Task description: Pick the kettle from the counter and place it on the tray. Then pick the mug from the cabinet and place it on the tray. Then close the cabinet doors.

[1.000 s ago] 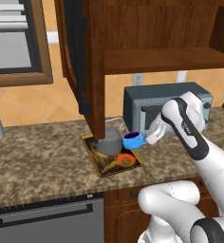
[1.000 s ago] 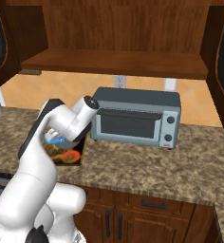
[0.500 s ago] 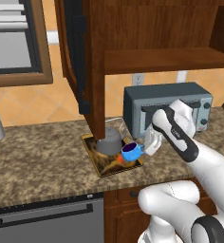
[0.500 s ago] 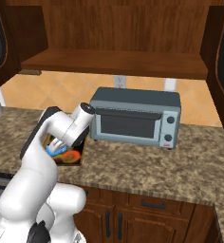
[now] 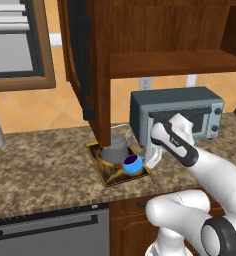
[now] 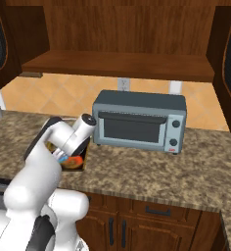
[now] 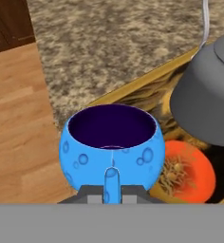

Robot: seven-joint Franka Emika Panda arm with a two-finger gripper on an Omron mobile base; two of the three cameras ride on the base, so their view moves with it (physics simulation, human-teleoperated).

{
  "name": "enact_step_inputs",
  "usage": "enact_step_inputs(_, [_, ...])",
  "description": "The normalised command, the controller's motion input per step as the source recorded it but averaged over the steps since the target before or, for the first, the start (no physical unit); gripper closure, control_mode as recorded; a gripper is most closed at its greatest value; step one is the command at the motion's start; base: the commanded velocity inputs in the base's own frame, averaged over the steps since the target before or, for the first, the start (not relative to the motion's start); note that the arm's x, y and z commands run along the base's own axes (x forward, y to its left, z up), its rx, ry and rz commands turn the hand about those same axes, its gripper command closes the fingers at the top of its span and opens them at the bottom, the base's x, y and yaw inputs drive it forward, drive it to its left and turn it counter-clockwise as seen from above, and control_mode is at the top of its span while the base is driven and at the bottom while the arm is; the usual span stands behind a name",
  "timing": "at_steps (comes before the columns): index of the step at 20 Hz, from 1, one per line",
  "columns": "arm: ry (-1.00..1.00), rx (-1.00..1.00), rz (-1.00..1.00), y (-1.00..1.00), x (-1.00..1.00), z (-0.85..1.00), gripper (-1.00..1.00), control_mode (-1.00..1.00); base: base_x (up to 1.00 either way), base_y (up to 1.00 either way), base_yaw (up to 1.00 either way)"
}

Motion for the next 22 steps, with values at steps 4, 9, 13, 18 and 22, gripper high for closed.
enact_step_inputs(4, [0.0, 0.0, 0.0, 0.09, 0.35, -0.3, 1.0, -1.0, 0.0, 0.0, 0.0])
enact_step_inputs(9, [0.0, 0.0, 0.05, 0.07, 0.19, -0.31, 1.0, -1.0, 0.0, 0.0, 0.0])
enact_step_inputs(13, [0.0, 0.0, 0.07, 0.0, 0.17, -0.26, 1.0, -1.0, 0.0, 0.0, 0.0])
enact_step_inputs(18, [0.0, 0.0, 0.07, 0.0, 0.17, -0.2, 1.0, -1.0, 0.0, 0.0, 0.0])
enact_step_inputs(22, [0.0, 0.0, 0.06, 0.0, 0.13, -0.16, 1.0, -1.0, 0.0, 0.0, 0.0])
